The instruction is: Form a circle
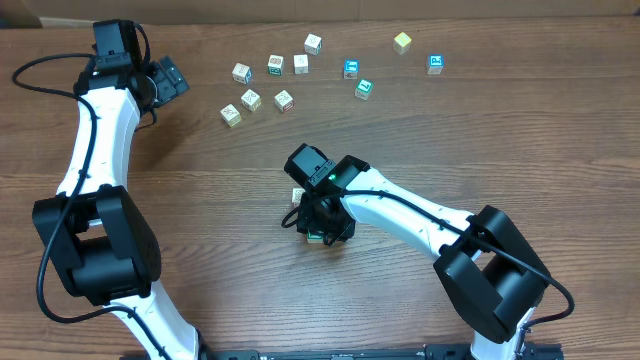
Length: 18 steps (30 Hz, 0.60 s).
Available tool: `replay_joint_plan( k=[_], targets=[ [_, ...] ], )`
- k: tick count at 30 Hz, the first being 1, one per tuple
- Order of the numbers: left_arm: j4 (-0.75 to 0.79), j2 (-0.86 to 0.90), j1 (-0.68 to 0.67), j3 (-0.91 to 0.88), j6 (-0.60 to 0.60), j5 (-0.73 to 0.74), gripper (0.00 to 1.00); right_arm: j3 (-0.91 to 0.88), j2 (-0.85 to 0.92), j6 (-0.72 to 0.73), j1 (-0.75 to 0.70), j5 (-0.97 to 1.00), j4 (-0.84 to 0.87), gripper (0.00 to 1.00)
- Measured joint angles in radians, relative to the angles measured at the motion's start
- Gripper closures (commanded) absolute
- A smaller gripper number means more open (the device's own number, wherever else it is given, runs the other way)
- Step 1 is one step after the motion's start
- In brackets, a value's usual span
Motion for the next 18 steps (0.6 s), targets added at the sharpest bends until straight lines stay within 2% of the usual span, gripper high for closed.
replay_joint_plan(
  k=[10,17,18],
  targets=[
    [0.000,0.000,0.000,0.000,0.000,0.000,0.01,0.000,0.000,0.000,0.013,-0.026,-0.026,0.50],
    [0.000,0.000,0.000,0.000,0.000,0.000,0.00,0.000,0.024,0.000,0.013,-0.042,-0.016,0.55],
    [0.000,0.000,0.000,0.000,0.000,0.000,0.00,0.000,0.028,0.000,0.012,-0.047,-0.014,0.60]
  ],
)
